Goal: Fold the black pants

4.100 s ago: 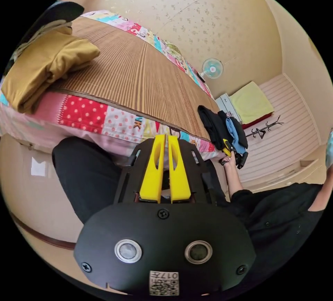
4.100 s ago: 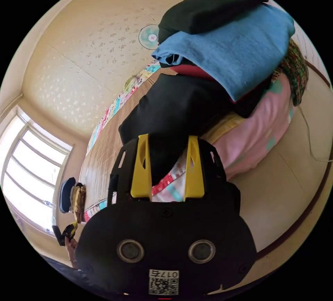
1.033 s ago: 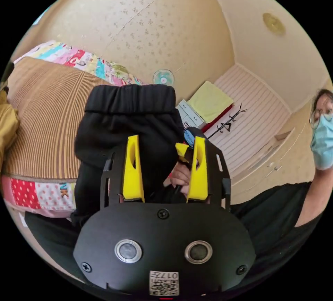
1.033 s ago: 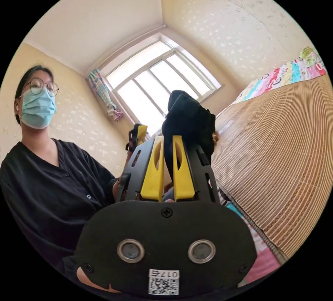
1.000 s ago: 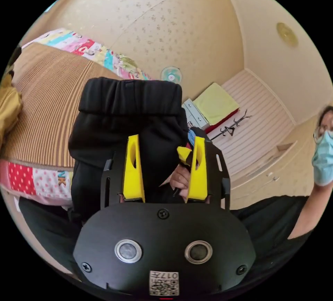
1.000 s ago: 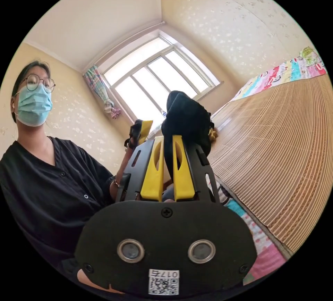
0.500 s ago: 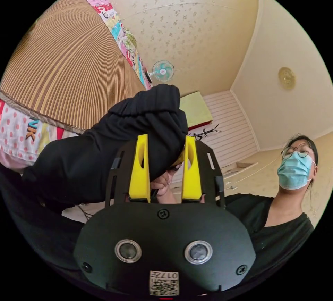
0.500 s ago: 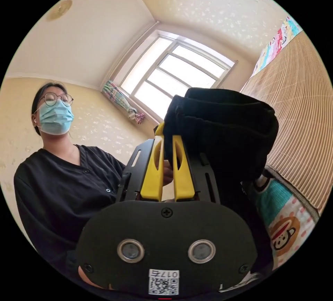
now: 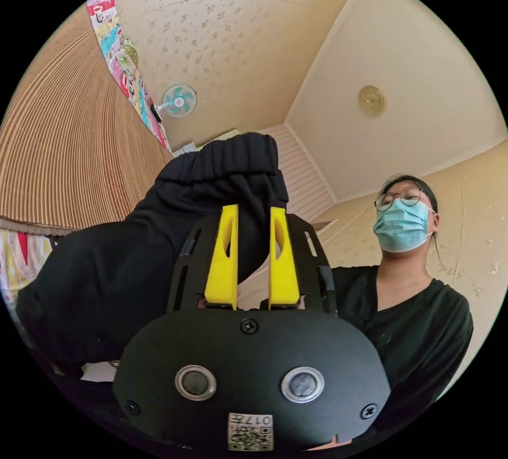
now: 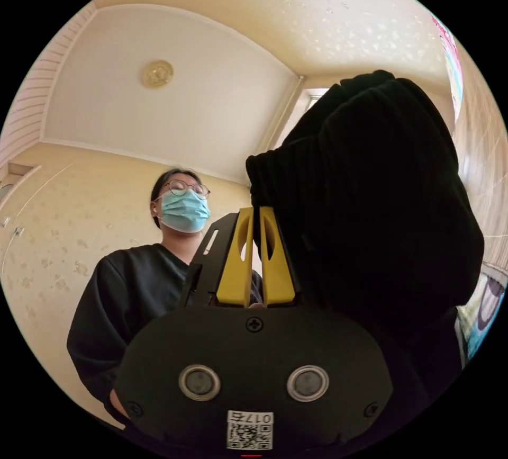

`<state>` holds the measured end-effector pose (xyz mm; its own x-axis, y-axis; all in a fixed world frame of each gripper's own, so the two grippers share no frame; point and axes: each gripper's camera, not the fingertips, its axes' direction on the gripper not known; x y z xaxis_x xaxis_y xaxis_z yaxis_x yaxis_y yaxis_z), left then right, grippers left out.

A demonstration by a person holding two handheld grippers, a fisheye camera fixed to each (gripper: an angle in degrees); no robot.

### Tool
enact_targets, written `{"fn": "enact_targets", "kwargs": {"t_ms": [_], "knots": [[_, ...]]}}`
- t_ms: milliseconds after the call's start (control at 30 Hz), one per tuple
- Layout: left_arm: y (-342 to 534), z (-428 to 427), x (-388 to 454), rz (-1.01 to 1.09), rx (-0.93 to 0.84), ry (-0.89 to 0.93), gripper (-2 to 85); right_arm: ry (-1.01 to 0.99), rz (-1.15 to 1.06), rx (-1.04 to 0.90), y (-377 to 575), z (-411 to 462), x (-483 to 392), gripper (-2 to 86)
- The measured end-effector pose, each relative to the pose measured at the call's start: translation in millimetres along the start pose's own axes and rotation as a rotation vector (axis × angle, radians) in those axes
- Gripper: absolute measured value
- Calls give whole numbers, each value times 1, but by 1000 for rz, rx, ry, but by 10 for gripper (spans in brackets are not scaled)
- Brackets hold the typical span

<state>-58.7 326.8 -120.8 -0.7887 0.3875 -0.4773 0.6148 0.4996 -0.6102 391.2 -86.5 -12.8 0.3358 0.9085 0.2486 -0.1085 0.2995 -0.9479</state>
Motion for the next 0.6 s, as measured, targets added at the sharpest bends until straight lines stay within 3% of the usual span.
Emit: {"fn": "enact_targets", "kwargs": {"t_ms": [167, 467, 600], "knots": [[5, -11, 18, 37, 14, 85, 63, -29, -85, -4, -6, 14, -40, 22], [-2, -85, 98, 211, 156, 56, 51, -16, -348, 95, -22, 1, -152, 22], [-19, -86, 141, 286, 170, 121, 49, -12, -474, 60, -33, 35, -193, 21]]}}
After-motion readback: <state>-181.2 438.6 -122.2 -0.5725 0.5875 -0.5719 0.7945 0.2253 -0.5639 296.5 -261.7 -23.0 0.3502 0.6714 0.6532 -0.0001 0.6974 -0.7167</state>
